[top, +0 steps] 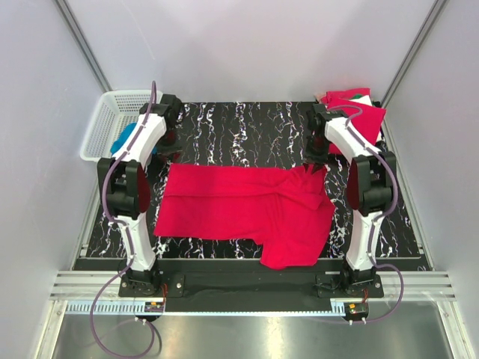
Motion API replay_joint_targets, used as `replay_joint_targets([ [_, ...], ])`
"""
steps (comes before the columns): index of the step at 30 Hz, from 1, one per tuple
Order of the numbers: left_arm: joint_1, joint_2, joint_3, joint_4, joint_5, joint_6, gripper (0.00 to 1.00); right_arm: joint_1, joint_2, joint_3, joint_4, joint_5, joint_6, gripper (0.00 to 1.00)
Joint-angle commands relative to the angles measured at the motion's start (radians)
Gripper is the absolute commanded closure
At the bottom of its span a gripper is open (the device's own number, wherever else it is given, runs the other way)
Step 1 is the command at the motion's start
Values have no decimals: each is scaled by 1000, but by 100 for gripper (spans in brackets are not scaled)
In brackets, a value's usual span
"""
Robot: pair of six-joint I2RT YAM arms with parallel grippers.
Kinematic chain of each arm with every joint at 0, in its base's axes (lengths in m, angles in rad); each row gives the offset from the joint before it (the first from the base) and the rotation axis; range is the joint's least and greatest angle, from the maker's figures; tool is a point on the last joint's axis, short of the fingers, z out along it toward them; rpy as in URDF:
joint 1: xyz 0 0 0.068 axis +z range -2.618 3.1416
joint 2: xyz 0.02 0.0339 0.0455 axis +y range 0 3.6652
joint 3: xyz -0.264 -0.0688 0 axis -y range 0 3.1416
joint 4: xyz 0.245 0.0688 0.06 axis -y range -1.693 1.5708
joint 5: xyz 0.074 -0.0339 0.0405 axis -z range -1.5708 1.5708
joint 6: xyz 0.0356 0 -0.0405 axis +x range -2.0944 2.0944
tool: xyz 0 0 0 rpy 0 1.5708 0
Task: Fold and stack the t-shirts
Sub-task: Fold the tshirt
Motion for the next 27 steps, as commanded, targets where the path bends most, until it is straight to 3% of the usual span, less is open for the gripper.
replay_joint_targets([
  [1,-3,21,48,72,102,38,67,7,64,91,48,-28,-4,69],
  [14,-21,190,171,126,170,50,67,5,177,229,76,65,23,71],
  [27,-24,181,18,174,107,36,70,5,199,165,60,149,63,71],
])
